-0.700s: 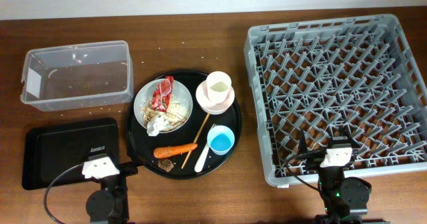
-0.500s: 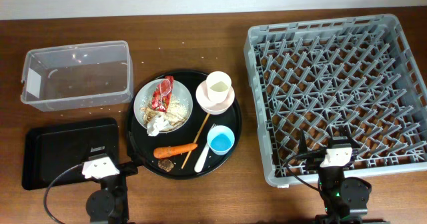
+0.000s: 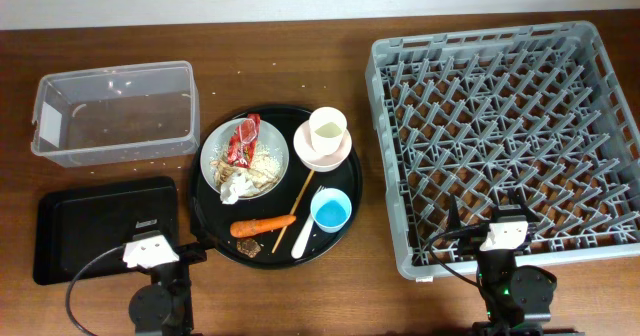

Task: Sort waste into correct bins and load items into the dishwasher rack
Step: 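Move the left gripper toward the red wrapper on the plate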

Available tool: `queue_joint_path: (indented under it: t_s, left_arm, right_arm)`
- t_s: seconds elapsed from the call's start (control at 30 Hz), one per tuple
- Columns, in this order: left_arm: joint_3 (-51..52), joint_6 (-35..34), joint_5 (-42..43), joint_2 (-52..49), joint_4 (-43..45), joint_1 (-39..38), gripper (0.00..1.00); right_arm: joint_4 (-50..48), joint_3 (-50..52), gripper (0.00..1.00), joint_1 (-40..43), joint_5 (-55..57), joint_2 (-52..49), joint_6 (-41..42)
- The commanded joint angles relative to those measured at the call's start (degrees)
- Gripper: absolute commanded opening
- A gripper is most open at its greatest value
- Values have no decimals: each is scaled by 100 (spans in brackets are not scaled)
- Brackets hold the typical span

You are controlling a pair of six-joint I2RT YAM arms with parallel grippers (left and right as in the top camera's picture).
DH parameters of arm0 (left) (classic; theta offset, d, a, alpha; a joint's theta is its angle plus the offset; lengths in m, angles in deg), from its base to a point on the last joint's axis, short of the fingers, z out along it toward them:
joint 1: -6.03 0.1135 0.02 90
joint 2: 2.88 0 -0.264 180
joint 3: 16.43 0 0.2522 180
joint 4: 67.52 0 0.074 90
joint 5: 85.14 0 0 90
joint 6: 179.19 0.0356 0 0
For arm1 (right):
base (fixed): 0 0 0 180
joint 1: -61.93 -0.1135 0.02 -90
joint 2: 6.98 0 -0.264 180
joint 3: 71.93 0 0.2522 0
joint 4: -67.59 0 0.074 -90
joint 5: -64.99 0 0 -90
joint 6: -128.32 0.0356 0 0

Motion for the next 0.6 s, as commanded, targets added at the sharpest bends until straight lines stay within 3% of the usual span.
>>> queue_joint_path:
  t_s: [0.0, 0.57]
  left_arm:
    - [13, -52, 0, 28, -24, -17, 99]
    - [13, -55, 24, 22, -22, -20, 99]
  right_arm:
    - [28, 31, 99, -31, 50, 44, -22]
    - [-42, 31, 99, -31, -48, 44, 136]
